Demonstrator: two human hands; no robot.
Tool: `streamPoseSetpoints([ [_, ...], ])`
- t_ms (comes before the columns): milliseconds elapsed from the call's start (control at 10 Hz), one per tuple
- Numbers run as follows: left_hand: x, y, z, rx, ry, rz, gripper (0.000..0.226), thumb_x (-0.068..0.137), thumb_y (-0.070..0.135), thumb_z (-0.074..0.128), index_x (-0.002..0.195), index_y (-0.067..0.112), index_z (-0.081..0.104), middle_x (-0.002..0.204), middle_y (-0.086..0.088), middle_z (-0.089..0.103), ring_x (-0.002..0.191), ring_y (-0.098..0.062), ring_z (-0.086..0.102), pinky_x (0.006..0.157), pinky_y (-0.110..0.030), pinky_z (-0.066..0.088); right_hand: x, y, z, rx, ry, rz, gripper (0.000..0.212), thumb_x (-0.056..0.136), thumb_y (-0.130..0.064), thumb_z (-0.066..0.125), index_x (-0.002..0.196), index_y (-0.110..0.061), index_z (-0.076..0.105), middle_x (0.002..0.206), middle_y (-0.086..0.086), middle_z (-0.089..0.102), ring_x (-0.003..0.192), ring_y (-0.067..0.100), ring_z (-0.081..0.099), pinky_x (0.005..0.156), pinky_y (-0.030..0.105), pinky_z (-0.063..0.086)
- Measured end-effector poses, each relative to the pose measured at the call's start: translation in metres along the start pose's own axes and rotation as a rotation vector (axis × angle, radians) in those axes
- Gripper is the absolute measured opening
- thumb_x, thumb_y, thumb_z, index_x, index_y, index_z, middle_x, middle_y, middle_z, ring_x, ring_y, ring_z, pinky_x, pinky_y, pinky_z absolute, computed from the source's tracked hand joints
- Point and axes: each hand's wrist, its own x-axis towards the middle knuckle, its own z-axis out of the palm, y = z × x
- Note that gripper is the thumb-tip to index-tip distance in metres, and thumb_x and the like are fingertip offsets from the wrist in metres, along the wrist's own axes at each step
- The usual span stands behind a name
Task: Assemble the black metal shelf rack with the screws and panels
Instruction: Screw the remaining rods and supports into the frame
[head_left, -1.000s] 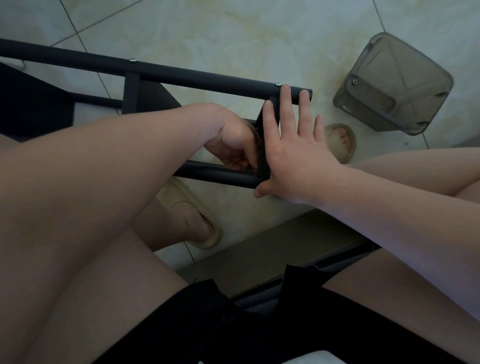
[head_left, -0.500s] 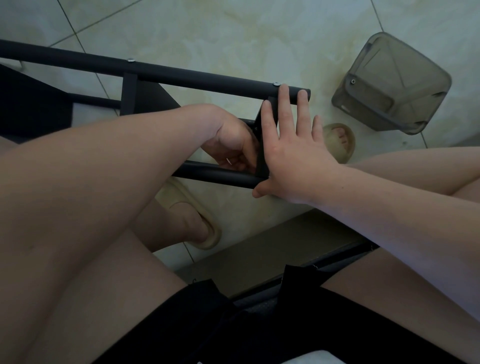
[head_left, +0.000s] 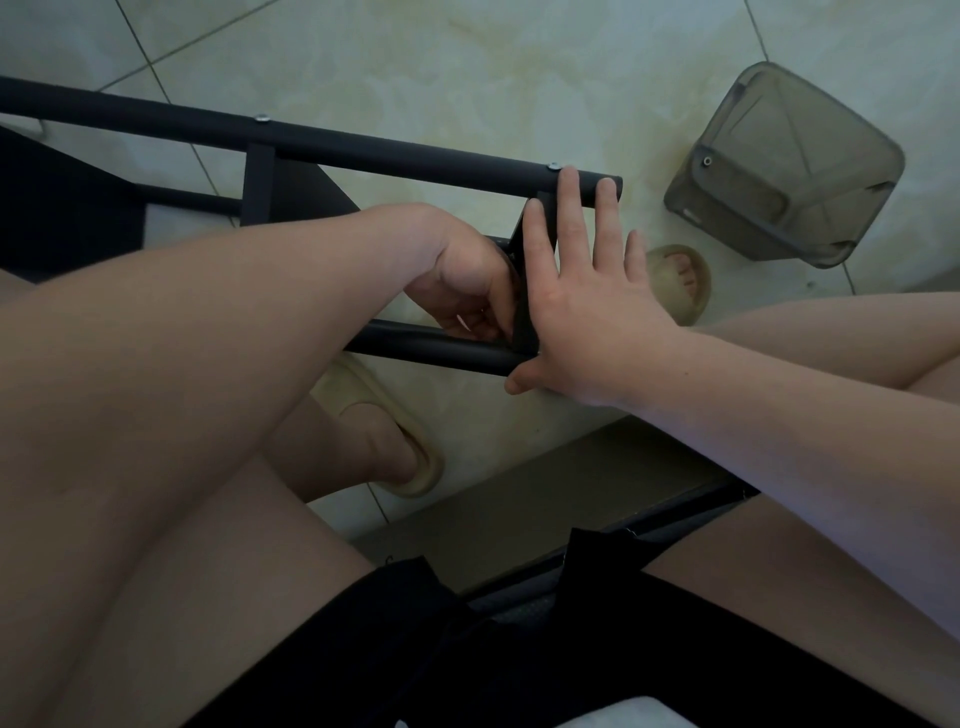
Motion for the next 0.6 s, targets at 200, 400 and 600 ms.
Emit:
streamPoseSetpoints([
  [200,-0.0041,-0.0046,-0.0028,0.027,-0.042,-0.087,0.024,0.068,0.027,0.072,0.091,0.023,0.079,0.087,0.004,0.069,0.076,-0.012,0.062,0.070,-0.028,0.049,-0.0006,0.0000,-0.0010,0.000,-0.002,-0.002,0.147,0.069,-0.069,0.079,0.157,-0.005,-0.021,0.159,0.023,-0.035,0.147,0.051,-0.027,0.121,0.066,0.002],
  [400,0.0002,-0.0047,-0.0033,0.031,-0.006,-0.033,0.016,0.087,0.011,0.064,0.097,0.017,0.075,0.083,0.002,0.069,0.069,-0.009,0.063,0.067,-0.025,0.052,-0.0005,0.0004,0.0002,0.002,0.004,-0.007,0.147,0.069,-0.069,0.079,0.157,-0.005,-0.021,0.159,0.023,-0.035,0.147,0.051,-0.027,0.121,0.067,0.002],
  [600,0.0013,-0.0018,-0.0018,0.014,0.012,0.006,0.021,0.087,0.000,0.060,0.102,0.011,0.069,0.079,0.000,0.067,0.069,-0.010,0.062,0.071,-0.025,0.052,0.0010,0.0013,0.0024,0.005,0.016,-0.006,0.148,0.068,-0.069,0.079,0.157,-0.005,-0.020,0.159,0.023,-0.035,0.147,0.051,-0.027,0.121,0.067,0.002],
])
